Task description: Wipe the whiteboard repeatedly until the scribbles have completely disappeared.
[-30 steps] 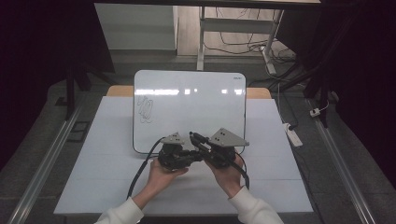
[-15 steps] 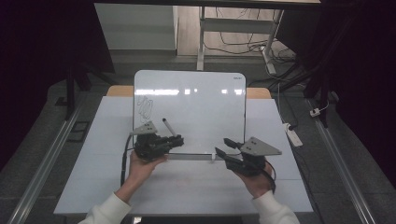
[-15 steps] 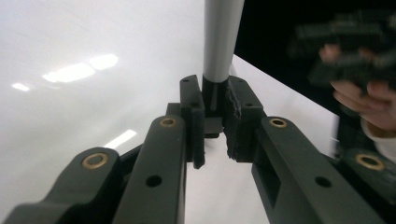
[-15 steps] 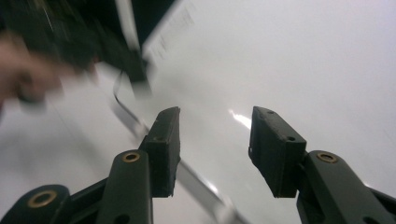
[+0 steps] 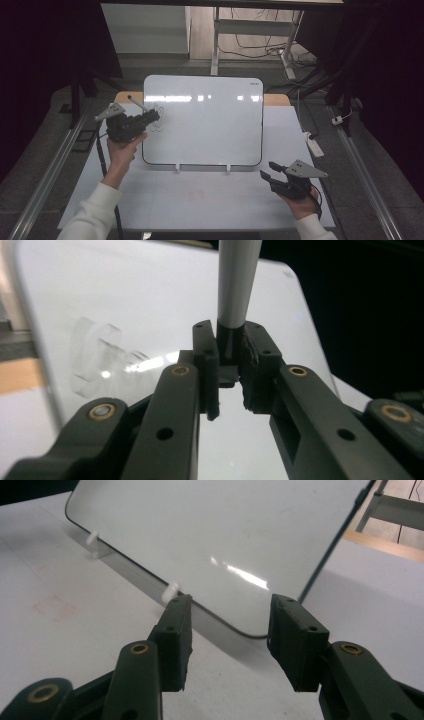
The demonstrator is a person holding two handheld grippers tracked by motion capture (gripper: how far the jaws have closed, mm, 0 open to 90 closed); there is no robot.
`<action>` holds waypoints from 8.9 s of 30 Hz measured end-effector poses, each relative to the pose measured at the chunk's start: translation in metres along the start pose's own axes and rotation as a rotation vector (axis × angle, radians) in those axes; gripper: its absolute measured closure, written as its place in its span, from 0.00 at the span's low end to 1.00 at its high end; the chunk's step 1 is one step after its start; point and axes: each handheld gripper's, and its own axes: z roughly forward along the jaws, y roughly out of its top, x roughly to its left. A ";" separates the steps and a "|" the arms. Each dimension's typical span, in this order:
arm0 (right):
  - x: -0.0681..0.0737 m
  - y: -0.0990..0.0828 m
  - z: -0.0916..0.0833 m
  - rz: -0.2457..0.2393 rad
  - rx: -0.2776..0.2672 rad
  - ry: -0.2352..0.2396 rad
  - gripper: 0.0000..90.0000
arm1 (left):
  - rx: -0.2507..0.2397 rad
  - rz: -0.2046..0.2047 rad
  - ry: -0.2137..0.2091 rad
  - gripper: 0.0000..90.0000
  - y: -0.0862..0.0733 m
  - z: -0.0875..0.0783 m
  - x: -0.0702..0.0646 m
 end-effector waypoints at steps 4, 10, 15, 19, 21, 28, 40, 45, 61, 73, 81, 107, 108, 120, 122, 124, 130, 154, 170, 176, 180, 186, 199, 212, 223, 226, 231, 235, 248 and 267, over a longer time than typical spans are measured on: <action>-0.005 -0.005 0.000 0.006 0.010 0.004 0.53 | -0.024 0.016 0.065 0.86 0.012 0.003 0.022; -0.009 -0.012 -0.001 0.023 0.020 -0.007 0.52 | -0.052 0.039 0.136 0.86 0.024 0.016 0.045; -0.008 -0.012 0.000 0.017 0.027 -0.004 0.52 | -0.031 0.054 0.181 0.86 0.022 0.034 0.060; -0.008 -0.014 0.001 0.017 0.032 0.001 0.52 | -0.019 0.030 0.188 0.86 0.018 0.044 0.070; -0.008 -0.015 0.002 0.016 0.036 0.002 0.52 | -0.024 0.025 0.170 0.86 0.016 0.047 0.071; -0.007 -0.017 0.005 0.014 0.050 0.007 0.52 | 0.030 0.121 0.160 0.86 0.015 0.060 0.051; -0.007 -0.018 0.003 0.016 0.050 -0.005 0.52 | 0.035 0.155 0.178 0.86 0.010 0.059 0.049; -0.007 -0.016 0.001 0.018 0.038 -0.012 0.52 | 0.018 0.111 0.225 0.86 0.016 0.051 0.060; -0.007 -0.017 0.001 0.013 0.041 -0.012 0.52 | 0.025 0.133 0.205 0.86 0.006 0.051 0.055; -0.013 -0.022 -0.002 0.027 0.054 -0.044 0.51 | 0.034 0.145 0.176 0.86 0.007 0.058 0.050; -0.016 -0.029 -0.008 0.036 0.063 -0.061 0.50 | 0.002 0.108 0.222 0.86 0.016 0.052 0.060; -0.015 -0.030 -0.009 0.035 0.067 -0.063 0.50 | 0.030 0.114 0.221 0.86 0.009 0.043 0.062; -0.014 -0.029 -0.009 0.033 0.066 -0.062 0.50 | 0.049 0.141 0.208 0.86 0.006 0.045 0.057; -0.014 -0.030 -0.008 0.033 0.069 -0.060 0.50 | 0.056 0.127 0.222 0.86 0.005 0.038 0.061; -0.014 -0.030 -0.008 0.035 0.069 -0.054 0.50 | 0.092 0.176 0.200 0.86 -0.005 0.040 0.050; -0.014 -0.032 -0.007 0.036 0.075 -0.048 0.50 | 0.111 0.192 0.157 0.86 -0.019 0.042 0.039; -0.013 -0.032 -0.004 0.033 0.081 -0.048 0.50 | 0.067 0.176 0.200 0.86 -0.011 0.039 0.046; -0.011 -0.032 -0.001 0.029 0.084 -0.027 0.50 | 0.101 0.213 0.128 0.86 -0.010 0.063 0.032; -0.011 -0.032 0.000 0.030 0.086 -0.032 0.50 | 0.081 0.194 0.180 0.86 -0.001 0.055 0.040; -0.009 -0.032 0.001 0.026 0.085 -0.025 0.50 | 0.131 0.241 0.118 0.86 -0.015 0.060 0.026; -0.010 -0.034 0.003 0.026 0.098 -0.026 0.50 | 0.143 0.275 0.119 0.86 -0.019 0.062 0.019; -0.010 -0.031 0.000 0.030 0.082 -0.034 0.50 | 0.101 0.186 0.164 0.86 -0.009 0.049 0.043; -0.008 -0.031 0.003 0.024 0.091 -0.029 0.50 | 0.123 0.232 0.143 0.86 -0.011 0.053 0.036; -0.009 -0.031 0.001 0.026 0.086 -0.030 0.50 | 0.132 0.220 0.113 0.86 -0.020 0.047 0.035; -0.007 -0.030 0.003 0.023 0.087 -0.029 0.49 | 0.100 0.203 0.194 0.86 0.004 0.044 0.053; -0.007 -0.032 0.004 0.022 0.095 -0.023 0.49 | 0.136 0.245 0.155 0.86 -0.007 0.048 0.042; -0.008 -0.032 0.004 0.023 0.095 -0.027 0.49 | 0.115 0.240 0.197 0.86 0.000 0.044 0.048; -0.007 -0.030 0.003 0.021 0.087 -0.030 0.49 | 0.088 0.176 0.227 0.86 0.009 0.037 0.066; -0.007 -0.033 0.003 0.024 0.093 -0.021 0.49 | 0.136 0.248 0.181 0.86 -0.016 0.033 0.050; -0.005 -0.033 0.006 0.021 0.095 -0.009 0.49 | 0.146 0.264 0.173 0.86 -0.026 0.023 0.052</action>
